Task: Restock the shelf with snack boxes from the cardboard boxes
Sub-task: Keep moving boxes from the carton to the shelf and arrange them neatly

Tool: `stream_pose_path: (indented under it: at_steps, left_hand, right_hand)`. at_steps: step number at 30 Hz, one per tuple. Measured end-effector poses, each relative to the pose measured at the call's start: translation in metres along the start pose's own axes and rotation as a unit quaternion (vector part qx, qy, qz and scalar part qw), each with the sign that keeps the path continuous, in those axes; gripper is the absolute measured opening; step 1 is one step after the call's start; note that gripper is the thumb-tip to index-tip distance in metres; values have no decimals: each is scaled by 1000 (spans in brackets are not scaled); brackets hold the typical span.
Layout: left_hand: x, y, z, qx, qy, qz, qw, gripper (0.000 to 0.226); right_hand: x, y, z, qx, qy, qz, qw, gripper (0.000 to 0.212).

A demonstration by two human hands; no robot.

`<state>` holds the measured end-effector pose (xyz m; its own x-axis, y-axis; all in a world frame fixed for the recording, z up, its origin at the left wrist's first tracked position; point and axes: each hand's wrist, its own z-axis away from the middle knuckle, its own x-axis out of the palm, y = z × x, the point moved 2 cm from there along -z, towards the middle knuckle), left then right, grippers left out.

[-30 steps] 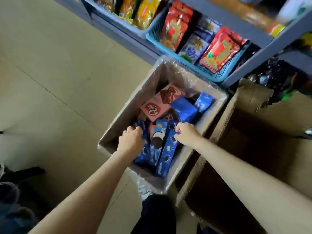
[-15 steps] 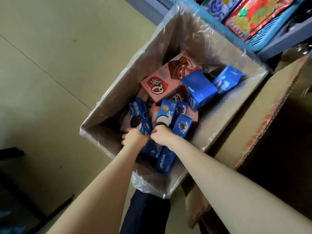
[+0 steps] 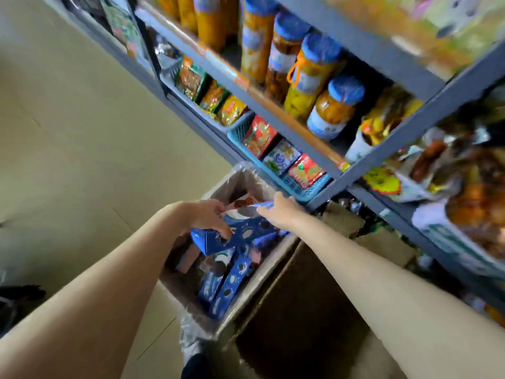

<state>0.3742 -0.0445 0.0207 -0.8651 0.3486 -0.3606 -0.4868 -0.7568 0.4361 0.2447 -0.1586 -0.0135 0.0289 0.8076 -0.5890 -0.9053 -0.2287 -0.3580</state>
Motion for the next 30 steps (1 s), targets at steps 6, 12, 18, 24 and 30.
stream_pose_path:
  at_steps: [6, 12, 18, 24, 30]
  left_hand:
    - [-72, 157, 147, 185, 190, -210, 941, 69]
    - [-108, 281, 291, 335, 227, -303, 863, 69]
    - [-124, 372, 413, 411, 355, -529, 652, 65]
    - [-121, 432, 518, 447, 450, -524, 569, 79]
    - [-93, 491, 577, 537, 428, -454, 567, 83]
  right_hand:
    - [-197, -11, 168, -82, 67, 81, 991, 72]
    - [-292, -30, 335, -135, 164, 235, 948, 89]
    - [-345, -50, 458, -165, 295, 212, 917, 70]
    - [-395, -38, 591, -139, 478, 262, 827, 90]
    - [-435, -9, 689, -69, 598, 353, 716, 84]
